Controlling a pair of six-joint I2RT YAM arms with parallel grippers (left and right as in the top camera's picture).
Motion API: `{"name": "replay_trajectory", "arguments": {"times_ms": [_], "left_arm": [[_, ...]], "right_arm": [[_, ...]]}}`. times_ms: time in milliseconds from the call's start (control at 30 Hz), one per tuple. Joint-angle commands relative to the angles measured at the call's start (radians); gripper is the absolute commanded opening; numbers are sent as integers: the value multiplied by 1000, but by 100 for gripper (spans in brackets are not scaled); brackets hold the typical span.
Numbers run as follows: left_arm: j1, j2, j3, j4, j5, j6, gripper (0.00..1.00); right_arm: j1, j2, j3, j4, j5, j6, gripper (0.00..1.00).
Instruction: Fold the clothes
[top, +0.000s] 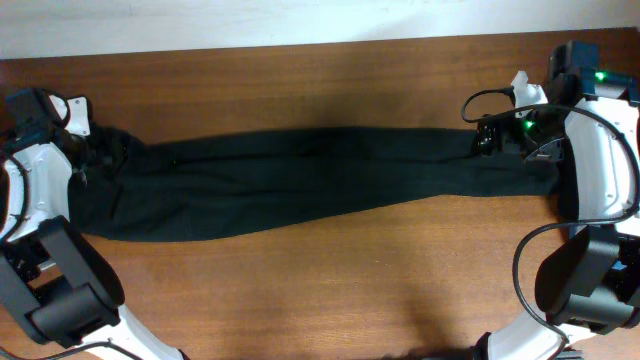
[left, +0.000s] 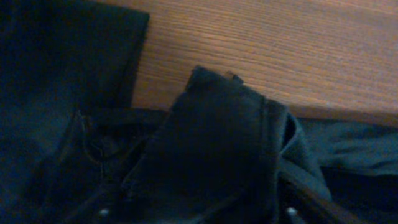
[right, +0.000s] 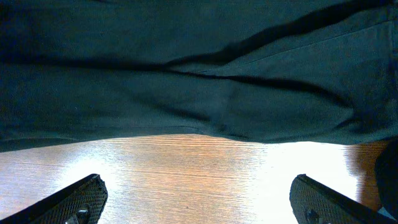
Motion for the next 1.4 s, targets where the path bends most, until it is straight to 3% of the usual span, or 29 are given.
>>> {"name": "replay_trajectory", "arguments": {"times_ms": [0, 100, 167, 233, 633, 900, 1133, 1233, 1367], "left_arm": [[1, 15, -12, -10, 18, 23, 62], [1, 15, -12, -34, 2, 23, 36], [1, 14, -11, -62, -17, 23, 13], [3, 13, 0, -112, -24, 22, 2], [90, -18, 119, -550, -44, -160, 1], [127, -149, 184, -580, 14, -175, 1], [127, -205, 190, -638, 48, -182, 1], [127, -204, 185, -681, 48, -182, 0], [126, -204, 176, -694, 48, -183, 1]], "right_arm": [[5, 5, -6, 0, -16, -10, 99], [5, 5, -6, 0, -15, -10, 99], [5, 5, -6, 1, -16, -10, 99], [5, 5, -6, 1, -15, -10, 99], [5, 5, -6, -10, 26, 26, 99], [5, 7, -6, -25, 51, 79, 100], [5, 76, -18, -58, 41, 84, 89], [5, 124, -18, -53, 40, 84, 70], [8, 198, -18, -41, 32, 82, 24]]}}
